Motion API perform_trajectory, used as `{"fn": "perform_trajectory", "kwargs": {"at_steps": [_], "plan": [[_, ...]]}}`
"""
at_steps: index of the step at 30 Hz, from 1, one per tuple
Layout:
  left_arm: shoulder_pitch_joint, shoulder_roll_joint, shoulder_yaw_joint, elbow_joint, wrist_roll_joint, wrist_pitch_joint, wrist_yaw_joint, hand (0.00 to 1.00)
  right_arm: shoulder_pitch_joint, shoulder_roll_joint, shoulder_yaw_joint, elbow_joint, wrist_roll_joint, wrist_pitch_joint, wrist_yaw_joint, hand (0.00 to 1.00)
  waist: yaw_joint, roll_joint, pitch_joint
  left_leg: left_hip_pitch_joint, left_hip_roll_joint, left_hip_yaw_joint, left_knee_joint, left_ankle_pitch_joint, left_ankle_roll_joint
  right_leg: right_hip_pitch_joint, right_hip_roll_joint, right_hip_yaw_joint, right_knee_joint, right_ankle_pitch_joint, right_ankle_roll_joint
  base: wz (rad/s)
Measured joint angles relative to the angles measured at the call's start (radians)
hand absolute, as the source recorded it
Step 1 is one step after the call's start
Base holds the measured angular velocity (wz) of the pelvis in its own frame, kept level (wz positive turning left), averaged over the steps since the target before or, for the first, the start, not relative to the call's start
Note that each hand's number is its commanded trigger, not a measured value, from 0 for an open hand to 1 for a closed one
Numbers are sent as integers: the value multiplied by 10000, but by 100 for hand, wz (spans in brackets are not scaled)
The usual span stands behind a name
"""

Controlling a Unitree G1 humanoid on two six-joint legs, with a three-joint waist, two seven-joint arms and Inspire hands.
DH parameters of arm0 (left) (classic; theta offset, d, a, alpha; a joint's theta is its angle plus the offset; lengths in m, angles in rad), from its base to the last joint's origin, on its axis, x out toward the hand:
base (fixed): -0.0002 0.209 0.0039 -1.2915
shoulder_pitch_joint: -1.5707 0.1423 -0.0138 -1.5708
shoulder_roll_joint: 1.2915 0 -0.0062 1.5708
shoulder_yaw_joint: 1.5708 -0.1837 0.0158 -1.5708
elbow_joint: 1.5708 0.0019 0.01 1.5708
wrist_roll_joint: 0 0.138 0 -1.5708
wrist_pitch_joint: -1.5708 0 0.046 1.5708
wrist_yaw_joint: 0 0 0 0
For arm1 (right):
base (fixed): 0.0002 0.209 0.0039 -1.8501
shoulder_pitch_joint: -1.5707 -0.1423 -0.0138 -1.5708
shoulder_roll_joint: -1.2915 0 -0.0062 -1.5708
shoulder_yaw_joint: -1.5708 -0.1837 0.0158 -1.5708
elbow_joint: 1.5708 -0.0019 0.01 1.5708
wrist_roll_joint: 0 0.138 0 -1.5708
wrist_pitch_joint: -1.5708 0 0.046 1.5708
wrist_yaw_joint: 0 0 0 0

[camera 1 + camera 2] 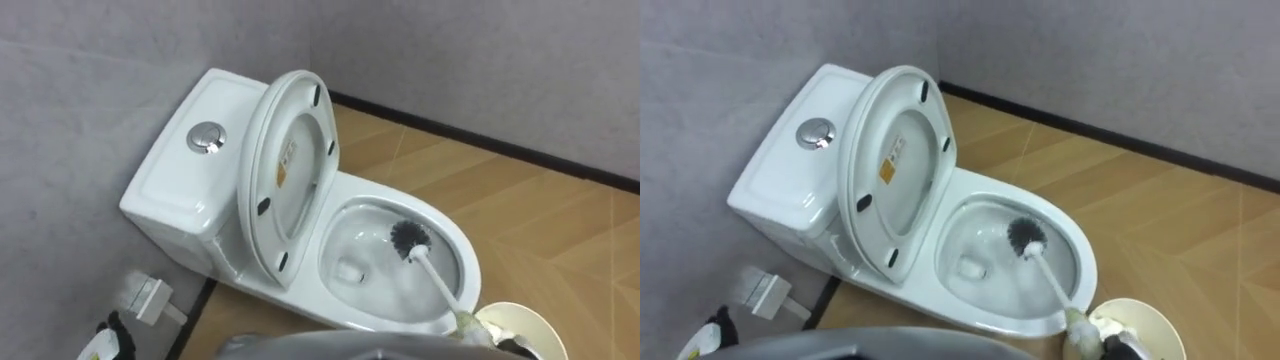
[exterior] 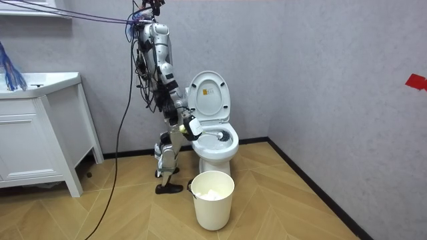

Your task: Brush toilet

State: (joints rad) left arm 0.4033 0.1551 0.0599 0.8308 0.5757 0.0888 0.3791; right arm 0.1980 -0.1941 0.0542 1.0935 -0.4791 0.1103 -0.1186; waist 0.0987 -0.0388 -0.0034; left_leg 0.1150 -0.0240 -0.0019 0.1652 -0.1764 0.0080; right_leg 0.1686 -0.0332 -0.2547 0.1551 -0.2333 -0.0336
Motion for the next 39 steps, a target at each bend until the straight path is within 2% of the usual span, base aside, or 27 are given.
{"fn": "perform_trajectory", "kwargs": {"at_steps": [5,7,10,14,19,22,25,33,39], "plan": [[-575,-59,61,625,-754,19,-372,0,173,25,-92,-328,83,-117,-446,100,-344,189,7,51,133,444,-48,-168,26,-145,89,364,68,20,16,-23],[-676,-107,113,821,-764,17,-523,0,236,33,-138,-564,-42,-206,-665,100,-477,263,11,192,144,656,-146,-193,41,-200,108,676,179,11,21,-33],[-718,-112,131,923,-764,29,-798,0,310,116,-365,-1057,-249,-325,-935,100,-691,258,11,210,183,924,-175,-242,41,-326,165,957,195,17,22,-29],[-854,-179,97,1050,-984,64,-868,0,537,131,-382,-1736,-203,-532,-1515,100,-744,245,15,306,238,1354,-170,-259,41,-423,197,1333,201,57,14,-33],[-950,-220,-64,1309,-1111,92,-1015,0,613,275,-392,-2042,299,-685,-2182,100,-988,261,10,352,271,1465,-155,-259,41,-494,227,1719,173,96,16,-21],[-973,-221,-64,1313,-1109,154,-1173,0,693,318,-400,-2034,580,-684,-2397,100,-1148,280,6,364,283,1656,-141,-259,41,-494,221,1762,177,106,16,-9],[-973,-222,-64,1311,-1086,173,-1296,0,720,344,-452,-2033,775,-683,-2457,100,-1251,310,-6,379,283,1668,-140,-259,41,-505,234,1861,196,112,10,-9],[-1014,-222,-57,1313,-1040,375,-1520,0,879,402,-776,-1996,1601,-662,-2496,100,-1215,386,6,364,293,1912,-140,-259,40,-661,312,2223,311,120,-5,-12],[-1025,-217,-46,1314,-1043,416,-1571,0,871,413,-773,-1676,1843,-668,-2498,100,-1246,374,12,390,295,1916,-144,-261,39,-638,315,2236,300,121,-8,-1]]}}
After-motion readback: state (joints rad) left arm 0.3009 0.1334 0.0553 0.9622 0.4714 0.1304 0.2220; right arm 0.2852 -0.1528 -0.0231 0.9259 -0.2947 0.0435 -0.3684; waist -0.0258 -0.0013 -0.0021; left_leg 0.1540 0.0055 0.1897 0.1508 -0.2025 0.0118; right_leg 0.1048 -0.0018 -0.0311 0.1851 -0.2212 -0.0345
